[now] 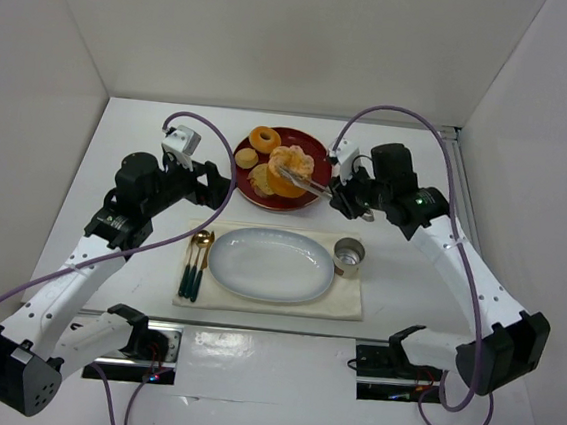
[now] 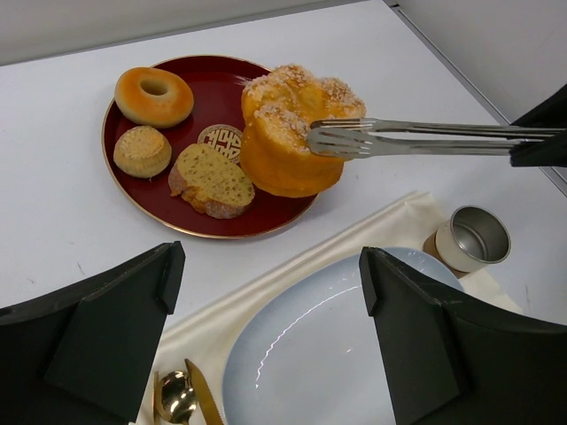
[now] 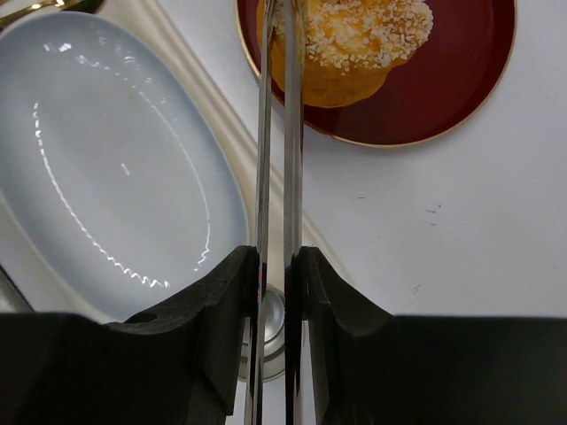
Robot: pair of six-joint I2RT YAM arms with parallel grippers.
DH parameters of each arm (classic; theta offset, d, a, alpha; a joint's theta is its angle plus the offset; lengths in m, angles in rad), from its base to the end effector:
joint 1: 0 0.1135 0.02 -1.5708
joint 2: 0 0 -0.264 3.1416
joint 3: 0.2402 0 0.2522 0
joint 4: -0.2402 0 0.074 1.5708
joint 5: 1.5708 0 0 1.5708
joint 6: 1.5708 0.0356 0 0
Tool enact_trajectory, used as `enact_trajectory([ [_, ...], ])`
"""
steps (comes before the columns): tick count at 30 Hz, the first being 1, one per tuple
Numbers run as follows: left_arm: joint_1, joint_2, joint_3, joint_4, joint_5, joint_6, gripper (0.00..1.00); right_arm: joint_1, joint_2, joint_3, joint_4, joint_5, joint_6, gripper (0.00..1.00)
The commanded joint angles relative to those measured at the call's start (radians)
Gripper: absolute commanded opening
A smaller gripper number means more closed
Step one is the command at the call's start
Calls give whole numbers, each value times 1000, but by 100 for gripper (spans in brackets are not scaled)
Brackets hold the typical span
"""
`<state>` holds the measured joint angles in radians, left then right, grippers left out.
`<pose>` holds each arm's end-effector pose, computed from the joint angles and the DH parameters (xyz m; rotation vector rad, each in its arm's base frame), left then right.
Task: Place the bread
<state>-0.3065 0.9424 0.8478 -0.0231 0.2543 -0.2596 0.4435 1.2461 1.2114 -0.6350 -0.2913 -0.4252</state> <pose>0.2090 -0.0755 0.3509 0.2349 1.7094 -0.6360 0.2372 0.1240 0.3481 -1.0784 1.9499 0.3359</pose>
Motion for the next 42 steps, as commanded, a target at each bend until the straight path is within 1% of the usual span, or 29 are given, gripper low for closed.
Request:
enact_trajectory([
  [1, -5, -11, -3, 35, -4, 26, 100, 11, -75, 59, -37, -92, -20, 0],
  [10, -5, -11, -3, 35, -4, 26, 100, 20, -139, 50, -181, -270, -52, 0],
  [13, -5, -11, -3, 35, -13, 26, 100, 20, -165, 39, -232, -302, -76, 0],
  [17, -5, -11, -3, 35, -23, 36, 100, 20, -174, 30, -344, -384, -118, 0],
  [19, -5, -11, -3, 35, -23, 36, 100, 20, -174, 20, -368, -393, -145, 0],
  [27, -5, -11, -3, 35, -23, 36, 100, 20, -185, -27, -426, -413, -173, 0],
  [33, -5, -11, -3, 35, -23, 36, 100, 20, -163, -81, -401, -404, -173, 0],
  [42, -5, -20, -3, 35, -23, 36, 100, 47, -134, -90, -379, -371, -164, 0],
])
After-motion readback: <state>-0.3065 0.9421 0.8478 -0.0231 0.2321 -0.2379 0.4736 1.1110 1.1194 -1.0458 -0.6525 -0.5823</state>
